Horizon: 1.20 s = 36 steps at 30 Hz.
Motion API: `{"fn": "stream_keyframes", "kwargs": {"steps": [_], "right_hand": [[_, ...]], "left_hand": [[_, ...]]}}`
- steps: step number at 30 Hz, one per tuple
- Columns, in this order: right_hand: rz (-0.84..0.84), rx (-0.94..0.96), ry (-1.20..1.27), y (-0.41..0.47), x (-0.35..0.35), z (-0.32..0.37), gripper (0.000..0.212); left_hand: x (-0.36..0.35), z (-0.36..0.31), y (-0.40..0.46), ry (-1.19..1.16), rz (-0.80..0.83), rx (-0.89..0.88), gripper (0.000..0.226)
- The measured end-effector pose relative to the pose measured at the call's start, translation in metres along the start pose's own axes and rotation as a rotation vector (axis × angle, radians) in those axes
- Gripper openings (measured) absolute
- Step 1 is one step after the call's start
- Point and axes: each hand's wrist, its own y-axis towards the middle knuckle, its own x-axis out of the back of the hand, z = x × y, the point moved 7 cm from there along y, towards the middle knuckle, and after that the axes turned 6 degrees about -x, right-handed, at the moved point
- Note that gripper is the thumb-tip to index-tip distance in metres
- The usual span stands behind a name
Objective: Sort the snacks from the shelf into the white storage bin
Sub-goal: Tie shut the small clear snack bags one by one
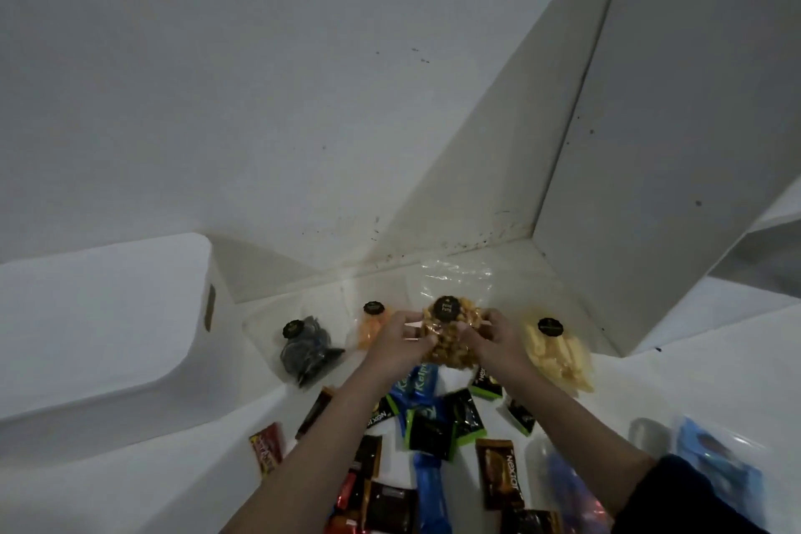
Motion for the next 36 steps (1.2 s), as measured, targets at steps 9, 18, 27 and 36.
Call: {"fn": "stream_keyframes", "kwargs": {"steps": [9, 18, 27, 36], "right_hand": [[0.015, -0.118, -0.199, 0.089, 0.008, -0.021, 0.028], [-0.08, 0.035, -0.125, 0.099, 0.065, -0.028, 0.045], [-0.316, -0.381, -0.074, 0.08, 0.138, -0.096, 0.069], [-0.328, -0.156, 0.111, 0.026, 0.155, -0.048, 0.051]], "left_hand": [[-0.037, 0.013, 0.081, 0.146, -0.263, 0.075, 0.037], [-0.056, 0.022, 0.092, 0.443, -0.494, 0.063, 0.043], [-0.183, 0.008, 0.083, 0.146, -0.06, 0.227, 0.058], [-0.182, -0.037, 0.022, -0.071, -0.266, 0.044, 0.038]]}}
